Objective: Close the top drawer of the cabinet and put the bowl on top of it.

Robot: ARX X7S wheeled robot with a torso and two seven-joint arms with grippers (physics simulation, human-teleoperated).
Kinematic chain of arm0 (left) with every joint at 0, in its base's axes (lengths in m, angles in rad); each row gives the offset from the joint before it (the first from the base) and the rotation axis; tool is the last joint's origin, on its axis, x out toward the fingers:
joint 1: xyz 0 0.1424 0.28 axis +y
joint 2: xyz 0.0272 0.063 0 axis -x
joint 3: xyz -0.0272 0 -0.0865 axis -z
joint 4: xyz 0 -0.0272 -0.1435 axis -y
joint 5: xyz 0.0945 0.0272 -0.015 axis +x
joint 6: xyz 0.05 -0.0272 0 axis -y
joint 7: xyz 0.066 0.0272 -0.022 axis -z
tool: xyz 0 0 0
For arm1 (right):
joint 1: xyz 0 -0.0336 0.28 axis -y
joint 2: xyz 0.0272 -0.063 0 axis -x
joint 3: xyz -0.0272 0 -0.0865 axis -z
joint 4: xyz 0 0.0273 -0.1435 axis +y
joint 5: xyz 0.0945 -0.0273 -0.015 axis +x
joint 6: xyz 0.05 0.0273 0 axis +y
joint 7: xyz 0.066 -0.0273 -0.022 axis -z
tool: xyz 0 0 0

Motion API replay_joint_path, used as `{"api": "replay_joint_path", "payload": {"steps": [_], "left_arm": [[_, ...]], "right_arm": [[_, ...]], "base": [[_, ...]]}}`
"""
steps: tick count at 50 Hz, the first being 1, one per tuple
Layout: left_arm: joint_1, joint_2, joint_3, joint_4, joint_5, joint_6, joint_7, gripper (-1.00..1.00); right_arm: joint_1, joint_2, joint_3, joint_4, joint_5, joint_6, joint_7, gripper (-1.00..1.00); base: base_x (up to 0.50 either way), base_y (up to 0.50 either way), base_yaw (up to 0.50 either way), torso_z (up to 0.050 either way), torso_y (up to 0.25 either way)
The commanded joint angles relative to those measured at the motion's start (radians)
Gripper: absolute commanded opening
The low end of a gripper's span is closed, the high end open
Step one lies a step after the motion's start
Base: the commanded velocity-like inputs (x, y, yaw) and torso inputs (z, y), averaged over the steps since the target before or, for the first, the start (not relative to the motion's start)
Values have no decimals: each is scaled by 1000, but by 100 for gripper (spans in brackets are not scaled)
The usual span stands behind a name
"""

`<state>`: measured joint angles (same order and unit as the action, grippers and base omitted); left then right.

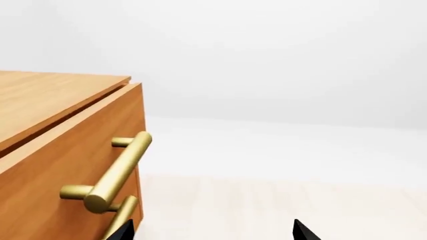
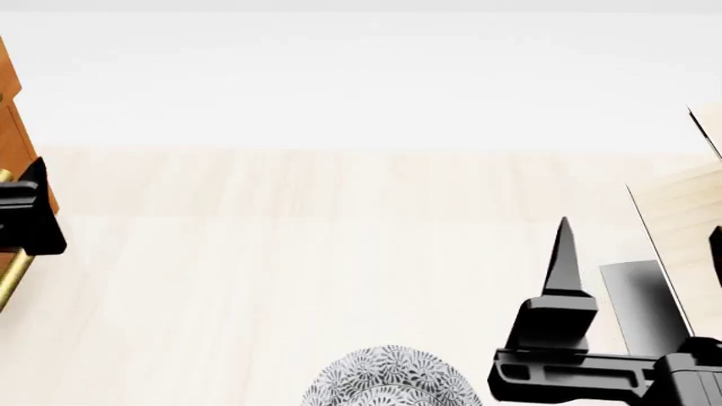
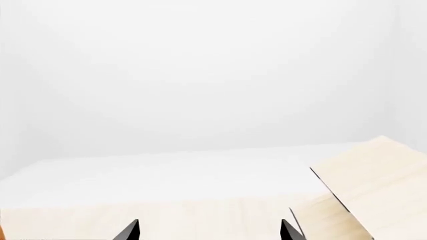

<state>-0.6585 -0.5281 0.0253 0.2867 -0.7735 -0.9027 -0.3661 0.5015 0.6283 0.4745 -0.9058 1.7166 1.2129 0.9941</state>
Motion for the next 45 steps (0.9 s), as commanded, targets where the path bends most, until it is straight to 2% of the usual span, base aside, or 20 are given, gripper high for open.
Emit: {"api": "replay_joint_path", "payload": {"steps": [1, 29, 34, 45], "left_arm": [[-26, 0, 26, -71, 38, 31, 30, 100], [-13, -44, 38, -138, 109, 51, 2, 100], [-22, -28, 0, -190, 102, 52, -26, 100], [-25, -22, 10, -272, 137, 100, -12, 100]], "right_arm": [[-5, -5, -12, -9, -5, -5, 5, 100], [-42, -5, 16, -14, -33, -17, -47, 100], [-44, -8, 13, -14, -40, -19, -52, 100], [-48, -15, 1, -17, -56, -19, -60, 100]], "base": [[0, 0, 0, 0, 0], [0, 0, 0, 0, 0], [0, 0, 0, 0, 0], [0, 0, 0, 0, 0]]}}
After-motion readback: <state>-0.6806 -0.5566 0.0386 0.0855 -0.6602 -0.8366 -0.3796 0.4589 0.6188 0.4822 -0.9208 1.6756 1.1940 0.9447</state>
